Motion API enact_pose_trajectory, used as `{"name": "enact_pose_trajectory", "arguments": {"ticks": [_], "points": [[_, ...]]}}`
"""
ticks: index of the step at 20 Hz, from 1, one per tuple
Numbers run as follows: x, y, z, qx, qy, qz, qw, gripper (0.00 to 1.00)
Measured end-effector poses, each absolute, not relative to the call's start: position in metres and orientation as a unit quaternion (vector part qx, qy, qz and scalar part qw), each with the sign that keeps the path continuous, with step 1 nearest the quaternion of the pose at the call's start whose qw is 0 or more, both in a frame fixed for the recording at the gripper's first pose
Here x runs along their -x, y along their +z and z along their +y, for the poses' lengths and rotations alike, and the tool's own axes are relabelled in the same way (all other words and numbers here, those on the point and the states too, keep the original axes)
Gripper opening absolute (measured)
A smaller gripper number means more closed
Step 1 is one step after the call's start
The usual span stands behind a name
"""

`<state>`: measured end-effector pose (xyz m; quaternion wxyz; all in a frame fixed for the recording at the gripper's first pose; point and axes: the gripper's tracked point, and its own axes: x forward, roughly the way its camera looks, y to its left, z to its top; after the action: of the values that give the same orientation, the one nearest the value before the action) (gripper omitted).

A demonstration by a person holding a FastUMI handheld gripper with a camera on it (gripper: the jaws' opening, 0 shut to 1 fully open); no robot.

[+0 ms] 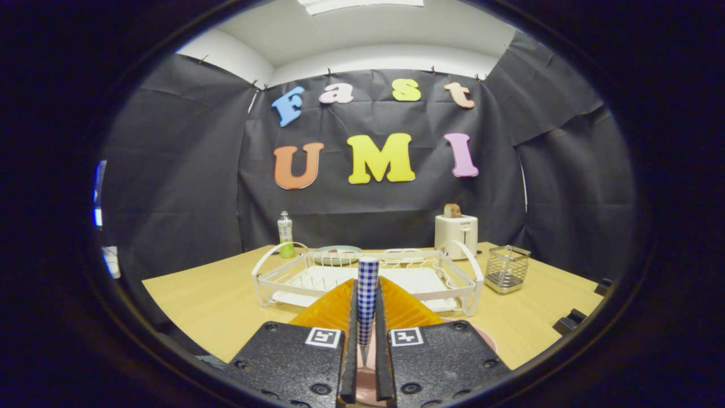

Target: Take the plate from the dish rack, then take the spoon from the basket and place it into the plate.

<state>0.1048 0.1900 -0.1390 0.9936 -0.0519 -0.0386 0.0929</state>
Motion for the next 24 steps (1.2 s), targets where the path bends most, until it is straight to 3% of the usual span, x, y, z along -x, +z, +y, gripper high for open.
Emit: {"name": "enact_pose_trajectory", "arguments": {"ticks": [9,11,12,14,17,20,24], "points": [[-0.099,-0.121,0.14,0.027,0.046,-0.036,0.998,0.26],[-0.089,-0.103,0.122,0.026,0.023,-0.055,0.998,0.42],[-0.084,-0.095,0.112,0.026,0.012,-0.063,0.998,0.6],[-0.075,-0.083,0.1,0.022,0.0,-0.069,0.997,0.74],[-0.062,-0.07,0.097,0.018,0.011,-0.057,0.998,0.83],[-0.048,-0.051,0.088,0.013,0.014,-0.054,0.998,1.0],[-0.023,-0.019,0.08,0.021,0.008,-0.064,0.998,1.0]]}}
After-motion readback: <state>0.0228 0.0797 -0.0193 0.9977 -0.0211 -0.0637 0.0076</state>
